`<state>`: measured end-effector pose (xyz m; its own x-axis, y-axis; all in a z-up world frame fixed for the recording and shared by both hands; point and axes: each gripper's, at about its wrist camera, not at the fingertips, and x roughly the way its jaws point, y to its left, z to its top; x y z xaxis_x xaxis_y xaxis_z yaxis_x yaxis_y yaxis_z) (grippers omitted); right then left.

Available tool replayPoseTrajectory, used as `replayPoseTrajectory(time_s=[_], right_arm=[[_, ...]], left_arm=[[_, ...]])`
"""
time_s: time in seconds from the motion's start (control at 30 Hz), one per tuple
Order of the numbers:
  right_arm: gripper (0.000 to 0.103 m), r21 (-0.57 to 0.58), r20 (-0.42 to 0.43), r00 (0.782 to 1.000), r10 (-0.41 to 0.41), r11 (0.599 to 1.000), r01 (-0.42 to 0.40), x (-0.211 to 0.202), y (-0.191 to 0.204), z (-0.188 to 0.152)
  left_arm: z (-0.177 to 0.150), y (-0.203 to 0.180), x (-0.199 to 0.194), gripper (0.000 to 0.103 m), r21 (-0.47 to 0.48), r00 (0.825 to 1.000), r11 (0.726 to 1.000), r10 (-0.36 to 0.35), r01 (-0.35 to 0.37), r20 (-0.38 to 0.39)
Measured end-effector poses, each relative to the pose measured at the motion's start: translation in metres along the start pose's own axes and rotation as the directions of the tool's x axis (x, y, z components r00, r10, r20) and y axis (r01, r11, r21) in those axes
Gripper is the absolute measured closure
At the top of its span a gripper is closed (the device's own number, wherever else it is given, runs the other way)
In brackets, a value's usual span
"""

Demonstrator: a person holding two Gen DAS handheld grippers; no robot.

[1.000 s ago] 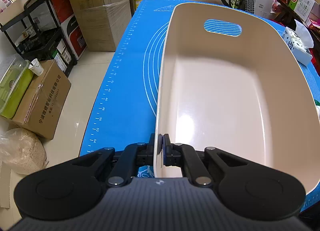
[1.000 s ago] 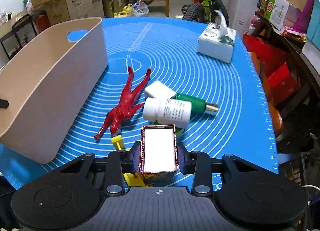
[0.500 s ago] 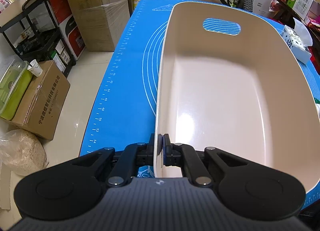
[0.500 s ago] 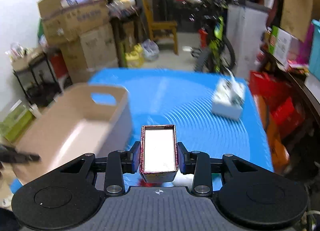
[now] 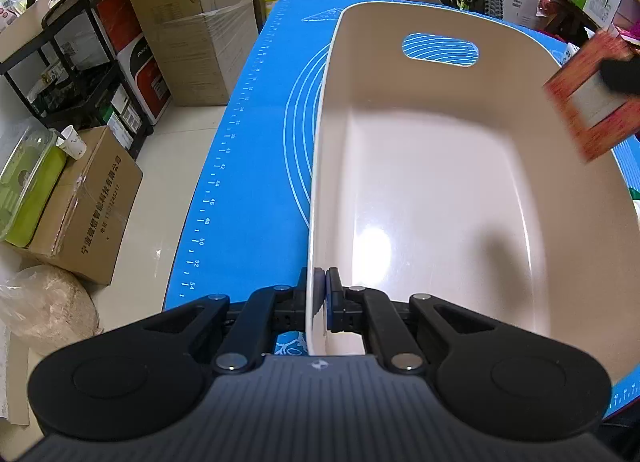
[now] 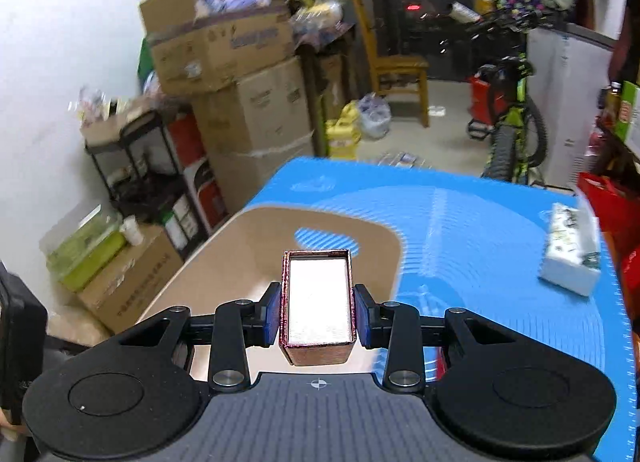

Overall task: Organize rigid objects
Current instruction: 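Carry the red-patterned box into the basket with the right tool and release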

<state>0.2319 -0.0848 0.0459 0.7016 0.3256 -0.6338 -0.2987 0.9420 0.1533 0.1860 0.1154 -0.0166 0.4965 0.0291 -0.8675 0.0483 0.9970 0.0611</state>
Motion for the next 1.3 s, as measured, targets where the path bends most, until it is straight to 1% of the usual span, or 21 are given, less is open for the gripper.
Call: replayPoseTrajectory(time_s=[0.13, 0.3, 0.43, 0.57, 0.63, 0.67, 0.73, 0.9, 0.97, 1.03, 1.17, 1.3], right_arm=[[0.059, -0.048, -0.064, 0.998, 0.007, 0.999, -0.01, 0.025, 0.022, -0.009], [0.059, -0.097, -0.169, 0.986, 0.003, 0.995, -0.019, 0.057, 0.045, -0.023], [0.059, -0.127, -0.269, 0.963, -0.011, 0.992, -0.024, 0.078, 0.054, -0.036], [0.059, -0.145, -0.358, 0.933, -0.04, 0.989, -0.014, 0.095, 0.06, -0.049], [0.058, -0.155, -0.376, 0.925, -0.054, 0.988, -0.005, 0.099, 0.064, -0.053], [0.054, -0.155, -0.38, 0.924, -0.055, 0.988, -0.005, 0.099, 0.064, -0.054], [0.051, -0.138, -0.369, 0.929, -0.042, 0.99, -0.01, 0.097, 0.065, -0.053], [0.05, -0.069, -0.317, 0.948, 0.0, 0.997, -0.023, 0.078, 0.055, -0.04], [0.04, -0.058, -0.28, 0.96, 0.009, 0.998, -0.026, 0.066, 0.05, -0.033], [0.038, -0.053, -0.234, 0.972, 0.01, 0.998, -0.023, 0.051, 0.043, -0.028], [0.038, -0.038, -0.164, 0.987, 0.0, 0.999, -0.006, 0.021, 0.023, -0.018], [0.036, -0.019, -0.112, 0.993, -0.044, 0.999, 0.042, -0.006, -0.001, -0.017]], left_arm=[[0.001, 0.001, 0.0, 0.095, 0.006, 1.0, 1.0, -0.001, 0.001, -0.004], [0.001, 0.0, 0.0, 0.095, 0.015, 1.0, 1.0, 0.003, -0.002, -0.007], [0.002, -0.001, 0.001, 0.095, 0.02, 1.0, 1.0, 0.005, -0.005, -0.009], [0.001, -0.001, 0.001, 0.095, 0.021, 1.0, 1.0, 0.005, -0.005, -0.01], [0.001, -0.001, 0.001, 0.095, 0.023, 1.0, 1.0, 0.005, -0.005, -0.01], [0.001, -0.001, 0.001, 0.095, 0.025, 1.0, 1.0, 0.006, -0.006, -0.01], [0.001, -0.001, 0.001, 0.095, 0.026, 1.0, 1.0, 0.006, -0.006, -0.011], [0.002, 0.0, 0.002, 0.095, 0.024, 1.0, 1.0, 0.005, -0.004, -0.013], [0.002, -0.001, 0.002, 0.095, 0.028, 1.0, 1.0, 0.005, -0.005, -0.013], [0.002, 0.0, 0.002, 0.095, 0.028, 1.0, 1.0, 0.005, -0.004, -0.015], [0.002, 0.0, 0.003, 0.095, 0.029, 1.0, 1.0, 0.004, -0.004, -0.017], [0.003, -0.001, 0.003, 0.095, 0.034, 1.0, 0.999, 0.006, -0.005, -0.018]])
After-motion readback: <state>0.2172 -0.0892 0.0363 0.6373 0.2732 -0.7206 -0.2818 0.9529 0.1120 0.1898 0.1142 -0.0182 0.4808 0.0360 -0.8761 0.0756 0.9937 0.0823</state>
